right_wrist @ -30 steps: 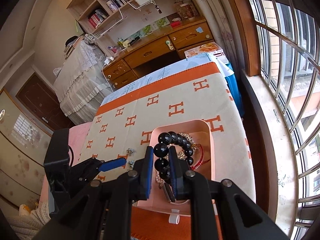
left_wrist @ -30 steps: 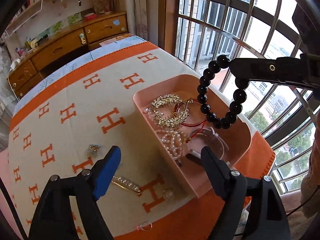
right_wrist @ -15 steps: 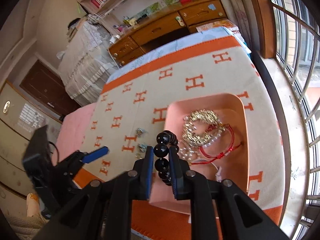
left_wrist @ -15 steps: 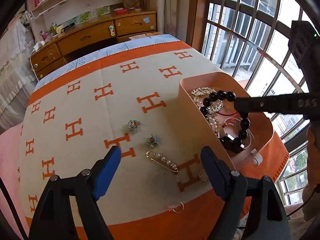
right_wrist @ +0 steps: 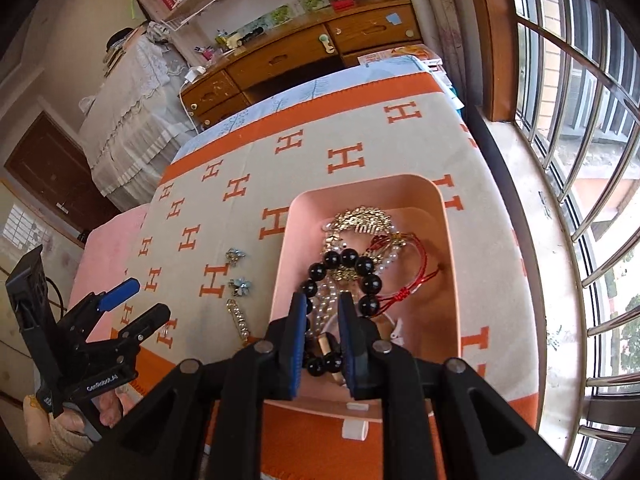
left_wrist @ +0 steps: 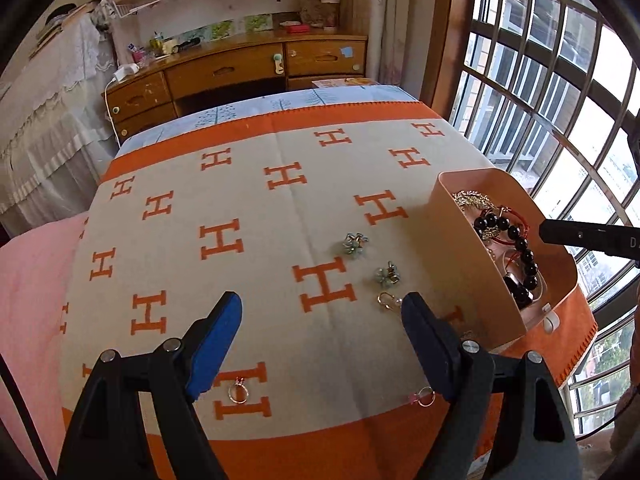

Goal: Organize jewelry
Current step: 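Lower the black bracelet and pearl necklace into the pink box and release, then grasp the pearl safety pin with the right gripper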

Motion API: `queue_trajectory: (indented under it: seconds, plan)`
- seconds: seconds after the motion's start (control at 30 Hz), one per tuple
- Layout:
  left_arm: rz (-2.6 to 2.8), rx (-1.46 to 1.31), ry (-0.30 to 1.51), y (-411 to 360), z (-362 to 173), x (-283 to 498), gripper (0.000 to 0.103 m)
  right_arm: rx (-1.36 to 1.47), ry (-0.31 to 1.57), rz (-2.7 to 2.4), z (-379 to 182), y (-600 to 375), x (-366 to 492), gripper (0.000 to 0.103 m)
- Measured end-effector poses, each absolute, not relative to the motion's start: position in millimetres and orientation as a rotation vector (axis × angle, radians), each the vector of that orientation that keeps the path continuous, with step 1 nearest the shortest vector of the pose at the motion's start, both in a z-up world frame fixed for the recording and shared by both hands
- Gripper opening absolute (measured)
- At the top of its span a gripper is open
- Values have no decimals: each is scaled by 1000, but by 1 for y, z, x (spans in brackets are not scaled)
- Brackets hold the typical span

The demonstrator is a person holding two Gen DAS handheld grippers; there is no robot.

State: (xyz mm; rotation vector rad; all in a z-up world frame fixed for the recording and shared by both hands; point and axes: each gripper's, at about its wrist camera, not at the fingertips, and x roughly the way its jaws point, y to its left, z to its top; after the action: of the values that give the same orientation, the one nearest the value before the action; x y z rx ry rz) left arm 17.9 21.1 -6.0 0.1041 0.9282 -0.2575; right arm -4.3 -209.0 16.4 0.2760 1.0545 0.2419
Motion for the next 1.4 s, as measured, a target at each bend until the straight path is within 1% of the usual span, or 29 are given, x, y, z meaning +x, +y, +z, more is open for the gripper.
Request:
queue_trajectory:
  seconds: [0.43, 0.7, 0.9, 1.13, 1.27, 1.4]
  plan:
    - [-233, 64, 956, 54, -16, -3, 81, 160, 1062, 376, 21, -147, -19, 16]
    - [-245, 46, 970, 62, -21, -4, 81, 80, 1150, 442, 2, -113, -11, 16]
    - [-346, 66, 1023, 50, -35, -11, 81, 54, 1254, 461, -20, -99, 13, 16]
    - [-469, 138, 1036, 22, -44, -27, 81, -64, 1338, 445, -42, -78, 35, 16]
    - [-488, 134, 1033, 18, -43, -30, 81, -141, 1353, 438, -53, -70, 41, 16]
    - [-500, 99, 1045, 21, -43, -27, 81, -235, 1307, 457, -53, -62, 40, 16]
